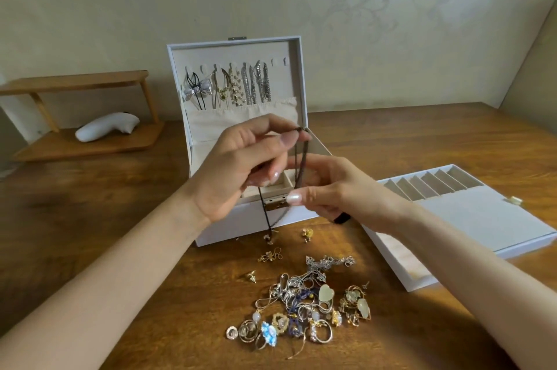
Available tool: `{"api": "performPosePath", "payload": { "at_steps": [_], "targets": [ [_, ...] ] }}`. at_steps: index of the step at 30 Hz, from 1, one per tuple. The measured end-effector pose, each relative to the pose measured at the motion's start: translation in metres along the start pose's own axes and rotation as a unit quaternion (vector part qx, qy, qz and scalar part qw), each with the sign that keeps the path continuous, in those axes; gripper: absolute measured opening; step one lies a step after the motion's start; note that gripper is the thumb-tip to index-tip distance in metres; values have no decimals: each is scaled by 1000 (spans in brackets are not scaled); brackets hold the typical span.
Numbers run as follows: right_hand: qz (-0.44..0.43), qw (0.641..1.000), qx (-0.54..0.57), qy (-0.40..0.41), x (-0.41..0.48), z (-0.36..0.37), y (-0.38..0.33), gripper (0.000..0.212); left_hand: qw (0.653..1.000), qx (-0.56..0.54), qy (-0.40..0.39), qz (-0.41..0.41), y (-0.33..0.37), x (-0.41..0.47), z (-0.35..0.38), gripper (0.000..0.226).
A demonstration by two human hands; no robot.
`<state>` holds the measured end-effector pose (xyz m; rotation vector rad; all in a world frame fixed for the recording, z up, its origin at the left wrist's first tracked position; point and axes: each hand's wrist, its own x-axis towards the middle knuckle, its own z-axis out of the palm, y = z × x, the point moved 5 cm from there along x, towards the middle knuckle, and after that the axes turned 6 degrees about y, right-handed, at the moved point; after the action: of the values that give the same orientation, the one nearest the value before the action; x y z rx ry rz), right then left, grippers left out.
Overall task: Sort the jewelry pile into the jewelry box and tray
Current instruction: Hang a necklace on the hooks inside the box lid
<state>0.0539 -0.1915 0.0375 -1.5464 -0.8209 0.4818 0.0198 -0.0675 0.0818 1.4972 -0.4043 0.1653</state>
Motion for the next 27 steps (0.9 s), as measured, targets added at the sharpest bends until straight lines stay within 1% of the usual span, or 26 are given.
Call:
{"api": "performPosePath", "payload": {
  "at_steps": [2,3,5,8,11,12,13,14,16,17,19,21,23,24,25,27],
  "targets": [
    [-26,999,-26,15,3,6,-8,7,997,78,9,20,1,-3,6,9],
    [-33,998,-43,38,4,5,-11,5,994,103,25,31,1,-5,6,13],
    [-34,994,-73,73,7,-1,-16,14,989,116,71,52,0,-9,2,16],
    [-18,996,-54,67,10,-7,-23,18,983,114,120,79,-6,-19,-4,14],
    [-19,999,32,31,11,-11,-30,19,982,130,121,68,-15,-24,-9,17],
    [-27,998,55,22,11,-13,-33,20,980,153,115,55,-18,-24,-10,15],
    [-35,997,69,18,12,-15,-36,21,973,200,105,47,-21,-25,-11,12],
    [-41,996,76,17,13,-17,-40,23,958,266,93,46,-25,-25,-11,7],
    [-46,995,84,21,14,-22,-47,25,911,404,66,58,-34,-27,-10,6],
    [-49,995,88,25,15,-24,-51,26,887,454,56,63,-37,-28,-10,5],
    [-62,993,98,35,16,-29,-60,27,858,506,43,76,-41,-31,-8,4],
    [-79,990,106,45,16,-34,-69,26,848,524,17,79,-44,-33,-5,6],
    [-93,988,108,50,15,-37,-76,27,847,526,-6,78,-47,-35,-2,9],
    [-96,988,109,52,14,-37,-78,28,852,517,-14,74,-49,-35,-1,9],
    [-97,988,111,54,14,-38,-79,28,867,495,-19,60,-50,-36,0,9],
    [-96,987,115,60,13,-38,-80,29,921,388,-30,-20,-56,-37,3,12]
  ]
}}
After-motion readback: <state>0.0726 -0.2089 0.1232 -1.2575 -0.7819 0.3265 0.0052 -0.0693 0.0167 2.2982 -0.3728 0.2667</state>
